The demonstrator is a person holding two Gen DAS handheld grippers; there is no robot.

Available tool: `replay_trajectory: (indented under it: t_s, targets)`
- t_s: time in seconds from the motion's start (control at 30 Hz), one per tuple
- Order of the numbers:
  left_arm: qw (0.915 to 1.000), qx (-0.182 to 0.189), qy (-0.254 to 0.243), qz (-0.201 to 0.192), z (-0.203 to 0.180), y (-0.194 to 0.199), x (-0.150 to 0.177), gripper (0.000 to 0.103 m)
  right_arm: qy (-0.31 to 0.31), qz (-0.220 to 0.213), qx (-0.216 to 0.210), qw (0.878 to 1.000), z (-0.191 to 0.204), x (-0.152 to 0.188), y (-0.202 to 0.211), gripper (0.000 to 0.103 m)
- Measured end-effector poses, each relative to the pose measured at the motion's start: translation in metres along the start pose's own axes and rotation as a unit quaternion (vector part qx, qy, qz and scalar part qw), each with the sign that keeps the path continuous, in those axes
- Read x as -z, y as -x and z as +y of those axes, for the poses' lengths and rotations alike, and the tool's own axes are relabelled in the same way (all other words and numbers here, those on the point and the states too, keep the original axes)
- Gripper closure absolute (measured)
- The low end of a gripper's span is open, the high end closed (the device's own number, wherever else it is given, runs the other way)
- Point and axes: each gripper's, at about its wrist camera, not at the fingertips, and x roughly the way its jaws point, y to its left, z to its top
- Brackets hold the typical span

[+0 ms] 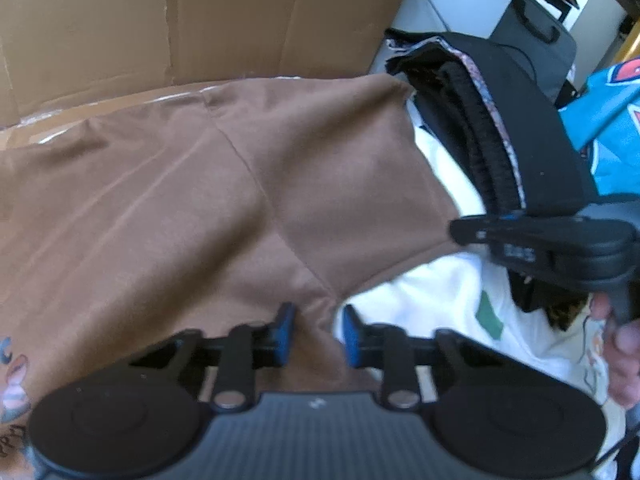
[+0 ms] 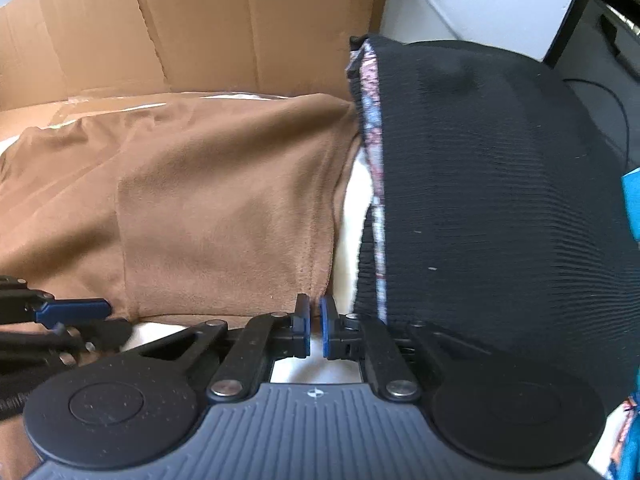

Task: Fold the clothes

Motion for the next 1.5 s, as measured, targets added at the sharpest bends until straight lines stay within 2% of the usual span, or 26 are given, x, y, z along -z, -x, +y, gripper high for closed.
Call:
replay_trajectory:
  t_s: [0.07, 0.2, 0.3, 0.37, 0.43, 0.5, 0.57, 0.67, 0.73, 0.8, 0.97, 1.07, 1.2, 1.33, 1.5]
  targets:
    - [0.9998, 0.017, 0.01, 0.002, 0.002, -0.001, 0.0, 0.098, 0.009, 0.001, 0.016, 1.0, 0.0, 0.001, 0.0, 0.099]
    - [0.9994, 0.034, 0.009, -0.001, -0.004, 0.003, 0.003, 0.1, 0.038, 0.006, 0.046, 0.998, 0.01, 0.002, -0.006, 0.095]
    - [0.9992, 0.039, 0.006, 0.0, -0.007, 0.004, 0.006, 0.1, 0.037, 0.008, 0.053, 0.998, 0.009, 0.001, -0.002, 0.093]
    - [0.9988, 0.046, 0.015, 0.002, -0.005, 0.004, 0.007, 0.1, 0.023, -0.002, 0.039, 0.999, 0.006, 0.0, 0.009, 0.092]
    - [0.9985, 0.051, 0.02, 0.002, -0.002, 0.005, 0.007, 0.1, 0.017, -0.031, 0.022, 0.999, 0.004, -0.001, 0.024, 0.089]
    - [0.9983, 0.053, 0.024, 0.005, 0.0, 0.003, 0.007, 0.1, 0.013, -0.053, -0.008, 0.998, 0.005, -0.005, 0.032, 0.089]
    - [0.998, 0.055, 0.029, 0.007, 0.003, 0.001, 0.007, 0.1, 0.007, -0.055, -0.04, 0.998, 0.008, -0.01, 0.029, 0.089]
    - [0.9975, 0.061, 0.037, 0.005, 0.005, 0.002, 0.006, 0.1, 0.005, -0.056, -0.059, 0.997, 0.011, -0.024, 0.012, 0.09]
    - [0.997, 0.065, 0.042, 0.004, 0.008, 0.004, 0.007, 0.1, 0.0, -0.061, -0.05, 0.997, 0.011, -0.034, -0.002, 0.09]
    - [0.9967, 0.066, 0.046, 0.003, 0.01, 0.006, 0.007, 0.1, -0.023, -0.05, -0.051, 0.997, 0.006, -0.043, -0.017, 0.09]
    - [0.9972, 0.051, 0.054, -0.007, 0.016, 0.013, 0.004, 0.092, 0.006, -0.049, -0.031, 0.998, 0.012, -0.052, -0.036, 0.091]
    - [0.9963, 0.052, 0.062, -0.029, 0.023, 0.024, -0.002, 0.092, 0.001, -0.05, -0.017, 0.999, 0.01, -0.052, -0.041, 0.093]
    - [0.9941, 0.041, 0.085, -0.054, 0.041, 0.035, -0.017, 0.091, 0.024, -0.049, 0.03, 0.998, 0.014, -0.049, -0.046, 0.094]
    - [0.9933, 0.011, 0.095, -0.066, 0.06, 0.031, -0.032, 0.089, 0.065, -0.053, 0.085, 0.993, 0.026, -0.045, -0.049, 0.095]
    - [0.9922, 0.003, 0.101, -0.073, 0.081, 0.023, -0.042, 0.089, 0.07, -0.104, 0.08, 0.989, 0.033, -0.052, -0.027, 0.09]
